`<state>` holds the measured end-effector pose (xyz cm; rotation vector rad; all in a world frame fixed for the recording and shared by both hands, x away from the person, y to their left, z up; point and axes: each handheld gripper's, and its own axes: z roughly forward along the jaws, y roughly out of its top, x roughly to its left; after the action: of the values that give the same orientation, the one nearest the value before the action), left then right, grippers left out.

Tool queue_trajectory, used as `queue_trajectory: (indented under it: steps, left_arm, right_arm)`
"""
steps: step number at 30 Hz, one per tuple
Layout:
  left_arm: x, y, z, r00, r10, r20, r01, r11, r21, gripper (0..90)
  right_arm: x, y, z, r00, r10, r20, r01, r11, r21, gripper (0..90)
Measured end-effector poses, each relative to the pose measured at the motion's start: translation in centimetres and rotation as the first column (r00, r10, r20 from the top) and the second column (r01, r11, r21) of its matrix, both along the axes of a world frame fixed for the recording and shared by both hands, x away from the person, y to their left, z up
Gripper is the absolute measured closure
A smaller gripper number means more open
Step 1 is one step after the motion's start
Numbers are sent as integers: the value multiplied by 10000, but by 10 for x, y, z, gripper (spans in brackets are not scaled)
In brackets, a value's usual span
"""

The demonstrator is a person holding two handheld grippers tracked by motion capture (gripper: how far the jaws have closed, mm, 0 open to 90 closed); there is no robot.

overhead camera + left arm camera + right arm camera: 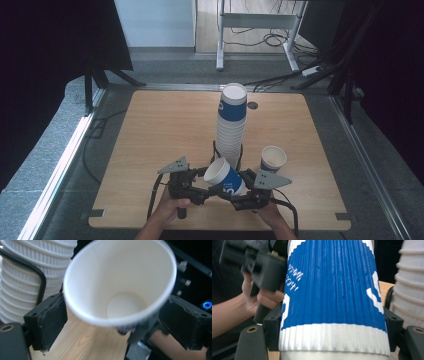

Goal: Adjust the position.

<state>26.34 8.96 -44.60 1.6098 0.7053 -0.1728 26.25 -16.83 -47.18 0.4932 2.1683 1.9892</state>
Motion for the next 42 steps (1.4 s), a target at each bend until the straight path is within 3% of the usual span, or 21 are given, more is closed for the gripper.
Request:
queue_trajectory:
  steps: [4,11,21,29,36,42]
  left_arm:
    - [2,-2,-1,9997,128,-206,-133,9997,-225,90]
    - [4,-3,-3,9994,-74,-338,60,9991,-415,128]
    - [3,-2,-3,9999,-118,-104,114,9995,-290,150]
    - [3,1,-2,10000,38,82,-36,9998,-184,155]
    - [3,9,3,9978,406,520,-423,9986,314,156]
    - [3,9,4,9945,623,837,-711,9918,1061,155]
  right_arm:
    - [-3,7,-4,9997,224,44,-223,9996,-191,269]
    - [-4,11,-5,9992,367,171,-362,9990,-277,268]
    - [-4,12,-7,9990,430,88,-427,9985,-340,261]
    - [-5,13,-6,9996,178,197,-164,9976,-666,215]
    - [-5,12,-4,9992,62,404,-12,9924,-1226,195]
    - [-5,13,-5,9988,-72,477,148,9868,-1616,191]
